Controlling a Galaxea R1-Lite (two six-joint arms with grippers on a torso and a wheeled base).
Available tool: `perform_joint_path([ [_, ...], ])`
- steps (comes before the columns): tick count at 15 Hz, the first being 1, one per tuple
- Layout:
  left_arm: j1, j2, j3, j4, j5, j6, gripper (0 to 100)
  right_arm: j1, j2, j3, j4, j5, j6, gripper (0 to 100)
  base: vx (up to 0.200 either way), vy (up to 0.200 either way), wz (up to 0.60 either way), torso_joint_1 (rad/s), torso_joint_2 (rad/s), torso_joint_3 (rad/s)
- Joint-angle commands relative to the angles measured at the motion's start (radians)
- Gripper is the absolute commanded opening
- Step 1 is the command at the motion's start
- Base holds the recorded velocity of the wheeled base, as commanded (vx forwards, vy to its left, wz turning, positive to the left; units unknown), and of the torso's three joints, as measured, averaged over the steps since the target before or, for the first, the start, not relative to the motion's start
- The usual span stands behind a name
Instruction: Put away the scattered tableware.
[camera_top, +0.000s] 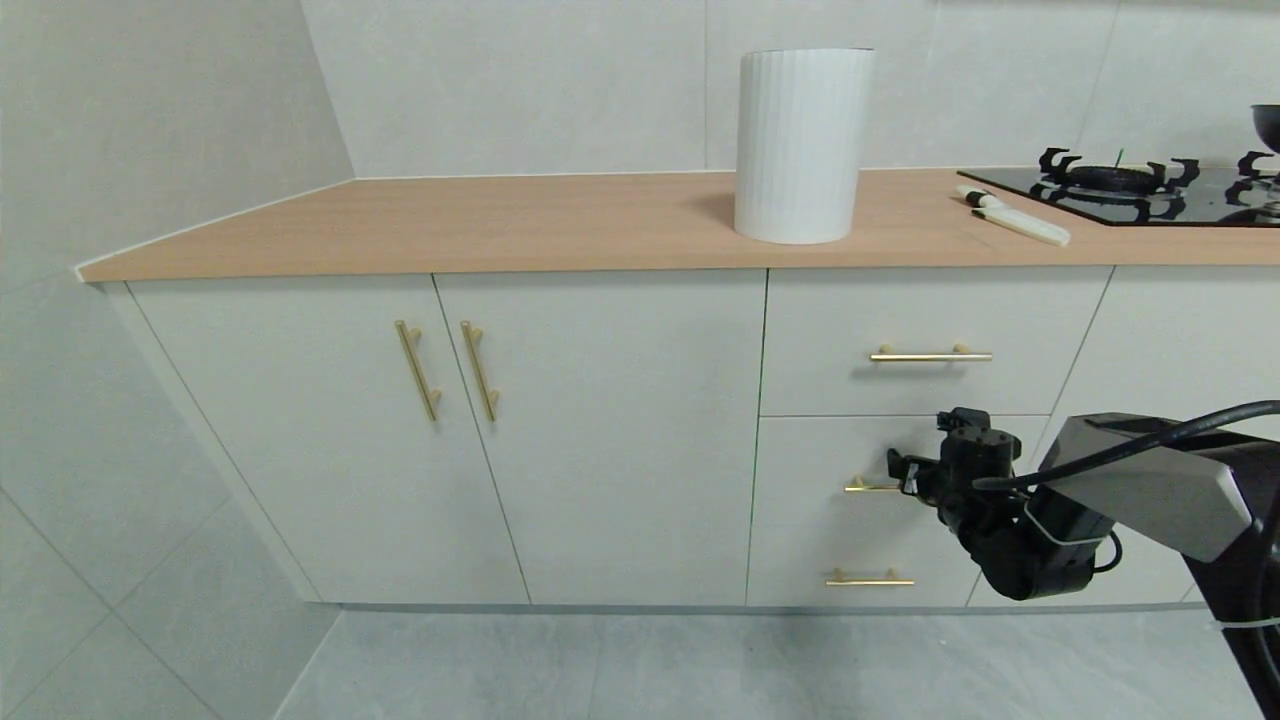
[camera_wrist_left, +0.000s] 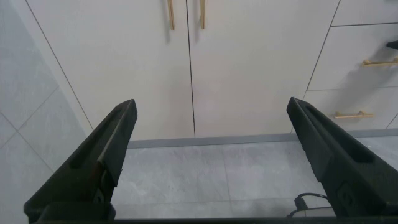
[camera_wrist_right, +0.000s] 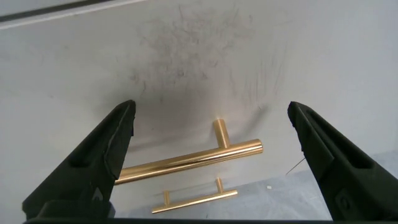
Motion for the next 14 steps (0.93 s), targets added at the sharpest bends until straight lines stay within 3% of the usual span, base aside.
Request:
perform_joint_path([
  [1,0.000,0.000,0.000,0.000,0.000,0.000,100,0.001,-0.017,0.029,-0.001,-0.002,0.001,100,0.000,0.000,0.00,0.000,0.00,0.000],
  [3,0.000,0.000,0.000,0.000,0.000,0.000,100,0.001,-0.043,0.074,-0.001,-0.001,-0.002,100,0.000,0.000,0.00,0.000,0.00,0.000],
  [7,0.000,0.000,0.000,0.000,0.000,0.000,100,-0.003,-0.287,0.324,-0.006,-0.001,-0.045,100,0.000,0.000,0.00,0.000,0.00,0.000],
  [11,0.000,0.000,0.000,0.000,0.000,0.000,100,-0.016,-0.685,0.730,-0.049,-0.035,-0.047,100,0.000,0.000,0.00,0.000,0.00,0.000],
  [13,0.000,0.000,0.000,0.000,0.000,0.000,100,-0.013,-0.802,0.832,-0.082,-0.035,-0.048,100,0.000,0.000,0.00,0.000,0.00,0.000],
  [14,0.000,0.000,0.000,0.000,0.000,0.000,100,-0.010,-0.986,0.947,-0.095,-0.036,-0.064,100,0.000,0.000,0.00,0.000,0.00,0.000],
])
